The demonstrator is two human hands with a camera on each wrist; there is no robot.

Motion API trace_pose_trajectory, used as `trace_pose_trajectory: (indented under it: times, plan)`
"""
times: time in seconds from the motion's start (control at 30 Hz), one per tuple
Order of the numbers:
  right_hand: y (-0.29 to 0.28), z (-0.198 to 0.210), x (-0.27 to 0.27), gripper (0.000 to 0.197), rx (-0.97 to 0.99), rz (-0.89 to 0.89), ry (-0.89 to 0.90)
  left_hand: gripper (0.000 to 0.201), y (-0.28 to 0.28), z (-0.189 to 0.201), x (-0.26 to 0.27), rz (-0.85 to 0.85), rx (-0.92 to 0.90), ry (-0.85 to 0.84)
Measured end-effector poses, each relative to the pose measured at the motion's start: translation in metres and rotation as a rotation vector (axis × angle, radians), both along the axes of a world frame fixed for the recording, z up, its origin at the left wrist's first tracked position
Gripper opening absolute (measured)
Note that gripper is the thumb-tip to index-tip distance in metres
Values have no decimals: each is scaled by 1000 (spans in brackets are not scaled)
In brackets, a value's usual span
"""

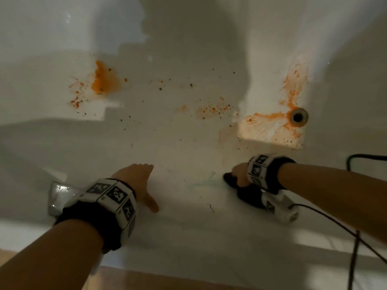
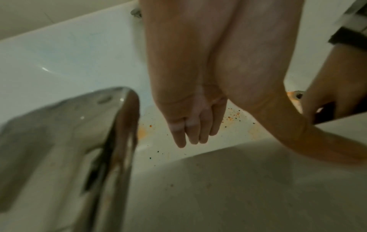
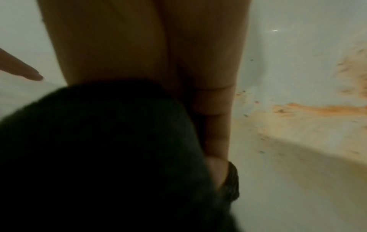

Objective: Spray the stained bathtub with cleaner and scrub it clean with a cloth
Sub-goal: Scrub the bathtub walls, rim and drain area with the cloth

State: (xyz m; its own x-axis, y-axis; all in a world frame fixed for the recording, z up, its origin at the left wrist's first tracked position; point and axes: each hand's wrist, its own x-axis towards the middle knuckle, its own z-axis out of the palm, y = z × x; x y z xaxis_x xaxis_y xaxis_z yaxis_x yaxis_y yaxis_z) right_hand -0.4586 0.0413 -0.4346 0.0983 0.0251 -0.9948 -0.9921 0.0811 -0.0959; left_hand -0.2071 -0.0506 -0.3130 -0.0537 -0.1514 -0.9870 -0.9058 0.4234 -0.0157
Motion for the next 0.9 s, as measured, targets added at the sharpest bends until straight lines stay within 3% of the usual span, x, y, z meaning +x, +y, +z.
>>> trace_pose_trajectory:
  times: [0.1, 0.2, 0.3, 0.33, 0.43, 0.47, 0.57, 0.67, 0.73, 0.8, 0.9]
  plan:
    - [-31, -3, 49, 41, -31, -102, -127, 117, 1, -3, 6, 39, -7, 13]
    - [-56, 9, 80, 40, -41, -321, -278, 117, 1, -3, 8, 68, -10, 7]
    - [-63, 14, 60, 40, -49, -466, -292, 116, 1, -1, 7, 52, -15, 0]
    - [-61, 16, 45, 40, -104, -440, -255, 116, 1, 0, 6, 40, -18, 0]
    - [-39, 8, -17, 85, -215, -235, -27, 115, 1, 2, 1, 6, -11, 0]
    - [-30, 8, -38, 91, -210, -155, 40, 116, 0, 2, 0, 1, -10, -1]
    - [13, 24, -92, 83, -149, -16, 191, 116, 0, 1, -3, -23, -2, -5]
    - [56, 34, -118, 44, -32, 210, 255, 117, -1, 1, -6, -63, -13, -4]
    - [76, 33, -116, 27, 145, 222, 225, 117, 0, 1, -6, -69, -8, -2]
    - [84, 28, -112, 33, 111, 157, 241, 117, 0, 0, -5, -58, -5, -7]
    - [82, 18, -102, 45, -140, 55, 243, 119, -1, -1, -3, -38, -19, -10]
